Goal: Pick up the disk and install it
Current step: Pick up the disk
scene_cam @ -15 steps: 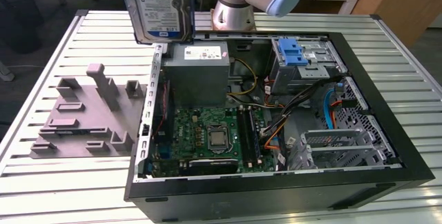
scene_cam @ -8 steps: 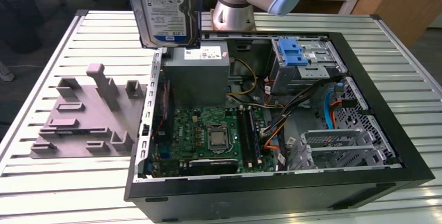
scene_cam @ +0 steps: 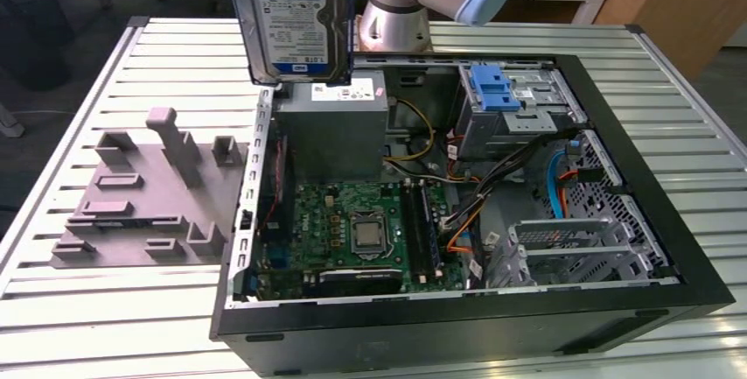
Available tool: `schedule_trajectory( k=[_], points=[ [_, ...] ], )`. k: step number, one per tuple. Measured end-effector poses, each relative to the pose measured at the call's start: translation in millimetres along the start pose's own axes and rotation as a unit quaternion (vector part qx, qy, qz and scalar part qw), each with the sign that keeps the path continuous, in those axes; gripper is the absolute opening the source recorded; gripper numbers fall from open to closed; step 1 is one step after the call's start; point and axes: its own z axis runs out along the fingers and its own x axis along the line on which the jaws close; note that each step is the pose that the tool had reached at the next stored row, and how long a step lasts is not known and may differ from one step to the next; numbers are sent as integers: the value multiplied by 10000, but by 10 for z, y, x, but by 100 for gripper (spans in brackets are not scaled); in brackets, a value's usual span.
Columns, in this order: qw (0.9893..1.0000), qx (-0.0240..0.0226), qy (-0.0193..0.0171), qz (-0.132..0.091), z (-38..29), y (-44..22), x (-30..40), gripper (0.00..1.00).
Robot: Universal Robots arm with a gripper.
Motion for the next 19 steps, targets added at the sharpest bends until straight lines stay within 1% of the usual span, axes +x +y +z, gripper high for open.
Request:
schedule_trajectory(
  k=[9,11,13,17,19],
  points=[
    [10000,0,0,0,0,-2,0,36],
    [10000,0,0,-1,-1,-3,10,36],
    [10000,0,0,0,-2,-3,44,36],
    [10000,1,-1,0,-5,-10,147,36],
    [10000,0,0,1,-7,-45,175,36]
  ],
)
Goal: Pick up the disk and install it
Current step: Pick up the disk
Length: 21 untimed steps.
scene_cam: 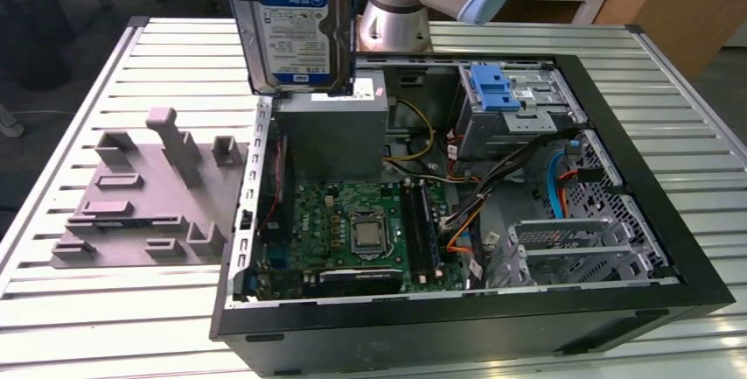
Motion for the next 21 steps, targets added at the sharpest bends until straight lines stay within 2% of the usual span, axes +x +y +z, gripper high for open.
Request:
schedule_trajectory(
  k=[5,13,21],
  points=[
    [10000,-4,0,0,-6,-171,27,36],
    [10000,-9,1,0,-16,-409,78,36],
    [10000,-10,0,7,-20,-462,197,36]
  ],
)
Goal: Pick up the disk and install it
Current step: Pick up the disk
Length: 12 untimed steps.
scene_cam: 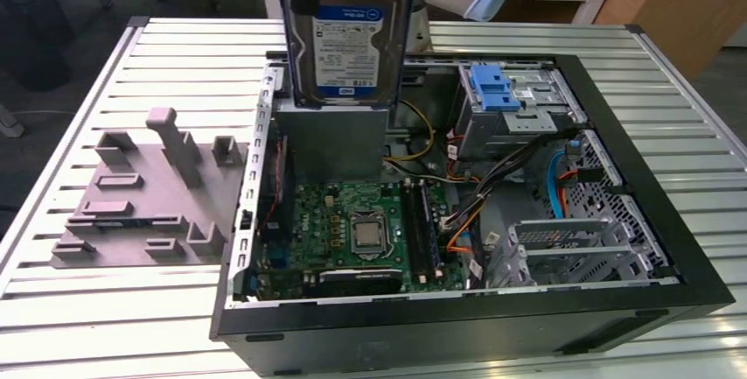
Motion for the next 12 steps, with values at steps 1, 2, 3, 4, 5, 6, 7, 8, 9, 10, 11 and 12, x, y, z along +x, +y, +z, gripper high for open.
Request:
schedule_trajectory(
  k=[1,2,3,4,5,6,7,8,9,10,11,12],
  points=[
    [10000,0,0,0,-1,-11,12,36],
    [10000,0,0,1,-2,-25,22,36],
    [10000,0,0,1,-2,-46,29,36],
    [10000,0,0,1,-3,-68,35,36],
    [10000,-1,0,0,-4,-91,40,36],
    [10000,-2,1,1,-6,-116,44,36],
    [10000,-2,1,1,-7,-143,47,36],
    [10000,-2,1,1,-8,-171,50,36],
    [10000,-3,0,1,-9,-206,51,36],
    [10000,-3,1,0,-11,-248,52,36],
    [10000,-4,1,0,-12,-286,52,36],
    [10000,-5,1,1,-14,-328,52,36]
  ],
)
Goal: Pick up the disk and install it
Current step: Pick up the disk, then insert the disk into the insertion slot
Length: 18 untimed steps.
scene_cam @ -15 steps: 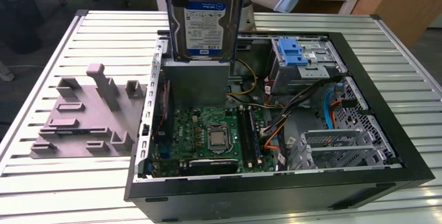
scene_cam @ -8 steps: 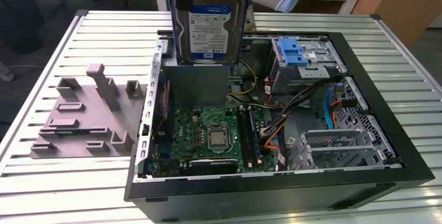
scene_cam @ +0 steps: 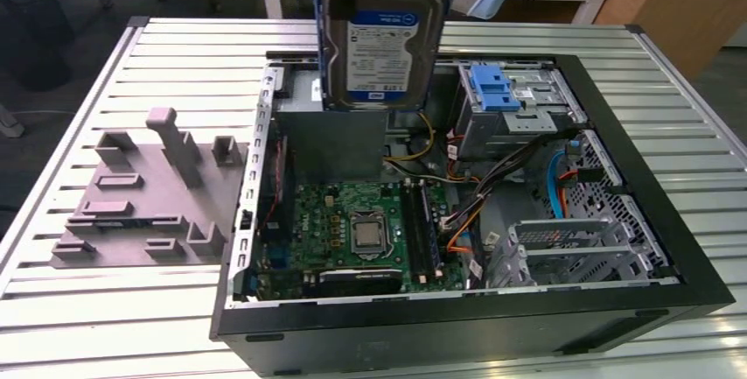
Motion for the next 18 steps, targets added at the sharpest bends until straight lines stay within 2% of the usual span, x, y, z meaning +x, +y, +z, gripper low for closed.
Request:
schedule_trajectory(
  k=[3,5,18],
  points=[
    [10000,-3,0,0,-4,-123,-2,36],
    [10000,-5,0,-1,-6,-175,-3,36],
    [10000,-4,0,0,-7,-198,-4,36]
  ],
)
